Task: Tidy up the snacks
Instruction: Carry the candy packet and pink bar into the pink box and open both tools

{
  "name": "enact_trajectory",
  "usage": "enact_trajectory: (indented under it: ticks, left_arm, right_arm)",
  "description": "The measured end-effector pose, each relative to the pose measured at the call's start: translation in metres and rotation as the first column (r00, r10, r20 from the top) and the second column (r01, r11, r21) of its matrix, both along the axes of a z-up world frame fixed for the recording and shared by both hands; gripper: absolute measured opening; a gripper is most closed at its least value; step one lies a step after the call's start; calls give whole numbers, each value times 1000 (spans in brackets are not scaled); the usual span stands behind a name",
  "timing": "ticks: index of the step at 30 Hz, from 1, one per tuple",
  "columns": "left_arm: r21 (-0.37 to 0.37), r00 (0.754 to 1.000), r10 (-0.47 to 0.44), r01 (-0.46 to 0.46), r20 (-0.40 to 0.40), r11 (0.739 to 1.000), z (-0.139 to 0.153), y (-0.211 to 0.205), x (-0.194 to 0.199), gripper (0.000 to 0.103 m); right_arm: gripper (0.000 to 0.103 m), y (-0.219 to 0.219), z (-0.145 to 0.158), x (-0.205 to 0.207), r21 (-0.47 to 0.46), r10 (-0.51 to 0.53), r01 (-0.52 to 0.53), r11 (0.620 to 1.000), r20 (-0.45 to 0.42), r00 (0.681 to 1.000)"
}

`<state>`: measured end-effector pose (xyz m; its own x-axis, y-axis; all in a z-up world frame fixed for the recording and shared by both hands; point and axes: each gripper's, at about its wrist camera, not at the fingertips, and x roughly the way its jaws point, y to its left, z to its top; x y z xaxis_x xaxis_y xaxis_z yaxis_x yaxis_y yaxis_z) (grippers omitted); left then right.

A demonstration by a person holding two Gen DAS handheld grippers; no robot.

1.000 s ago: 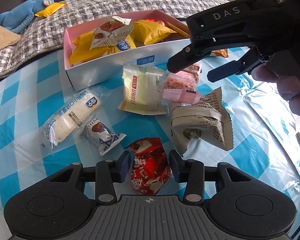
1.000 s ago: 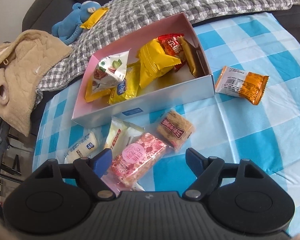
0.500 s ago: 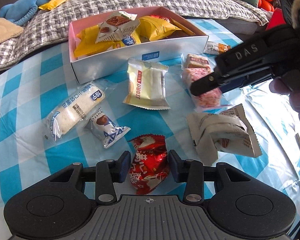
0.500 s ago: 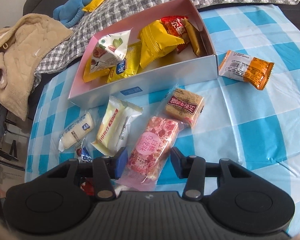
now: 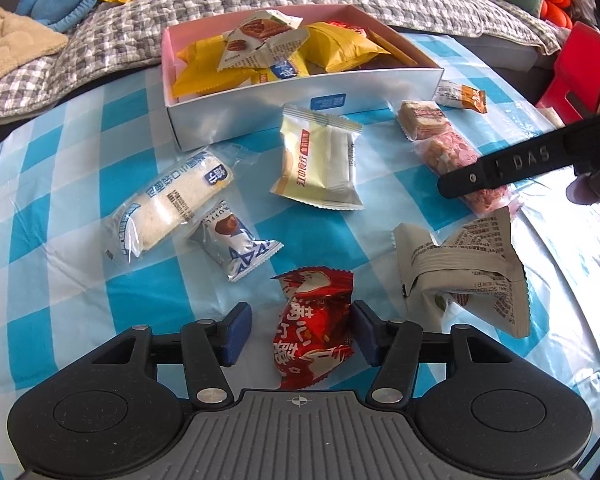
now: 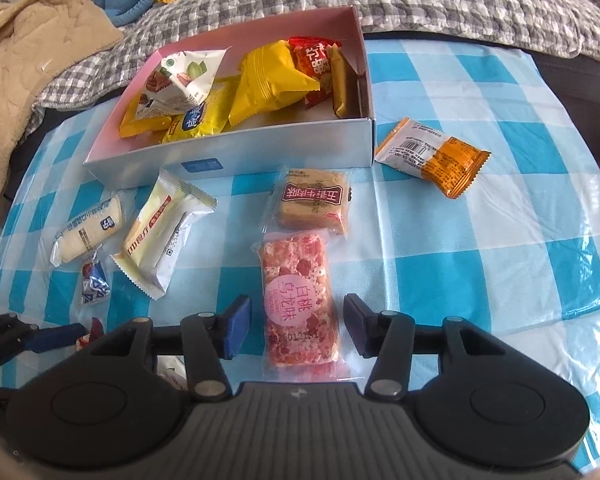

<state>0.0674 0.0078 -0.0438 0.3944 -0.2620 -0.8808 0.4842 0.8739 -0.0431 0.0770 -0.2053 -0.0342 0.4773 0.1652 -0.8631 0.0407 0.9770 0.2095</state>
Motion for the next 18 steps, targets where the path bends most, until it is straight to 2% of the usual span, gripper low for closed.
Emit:
enact_trajectory:
  ticks: [2, 5, 7, 10, 18]
  left_arm:
    - [-8, 1000, 12, -13, -10, 1000, 0, 2, 1, 55]
    - [-18, 999, 23, -23, -25, 1000, 0, 2, 0, 49]
    - [-32, 999, 23, -25, -37, 999, 0, 2, -1, 37]
    - [-14, 999, 25, -25, -29, 1000, 0, 0, -3, 36]
    - [-9, 998, 43, -43, -34, 999, 1, 0, -3, 35]
  right_arm:
    - [49, 8, 0, -1, -52, 34, -33, 998, 10, 999]
    - [46, 18, -1, -3, -136, 86, -84, 987, 14, 996]
    - [42, 22, -1, -5, -177, 111, -106, 979, 18, 994]
    - [30, 21, 0, -5, -183, 120, -114, 977, 20, 993]
    - [30, 14, 3, -11, -135, 108, -104, 985, 22, 994]
